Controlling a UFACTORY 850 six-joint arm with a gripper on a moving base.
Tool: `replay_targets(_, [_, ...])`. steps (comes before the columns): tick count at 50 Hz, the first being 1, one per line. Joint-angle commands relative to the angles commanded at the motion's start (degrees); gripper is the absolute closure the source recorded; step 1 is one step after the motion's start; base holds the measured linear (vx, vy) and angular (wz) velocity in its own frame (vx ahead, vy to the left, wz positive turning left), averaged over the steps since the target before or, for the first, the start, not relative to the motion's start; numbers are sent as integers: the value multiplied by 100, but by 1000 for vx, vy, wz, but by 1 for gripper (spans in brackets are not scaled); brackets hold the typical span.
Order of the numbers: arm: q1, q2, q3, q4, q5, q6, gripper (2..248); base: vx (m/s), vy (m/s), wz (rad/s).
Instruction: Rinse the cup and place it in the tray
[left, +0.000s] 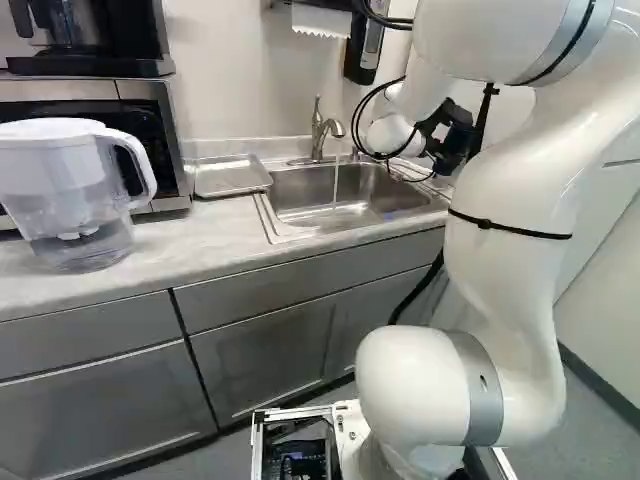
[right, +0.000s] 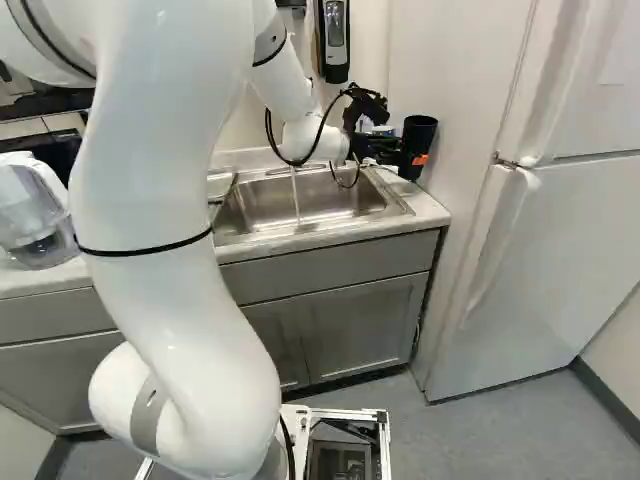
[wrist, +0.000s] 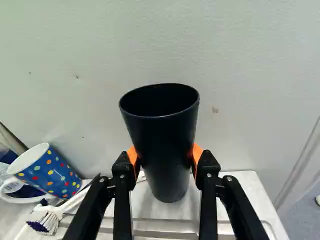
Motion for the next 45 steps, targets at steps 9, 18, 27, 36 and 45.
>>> replay_targets(9, [62, 138, 23, -89, -115, 0, 128, 0, 0, 0])
replay_targets(18, [122, 216, 68, -239, -287, 0, 128, 0, 0, 0])
replay_targets(27, [140, 231, 84, -424, -448, 0, 128, 0, 0, 0])
replay_targets(36, [162, 249, 105, -620, -565, 0, 128, 0, 0, 0])
replay_targets(45, [163, 250, 106, -818, -663, 0, 128, 0, 0, 0])
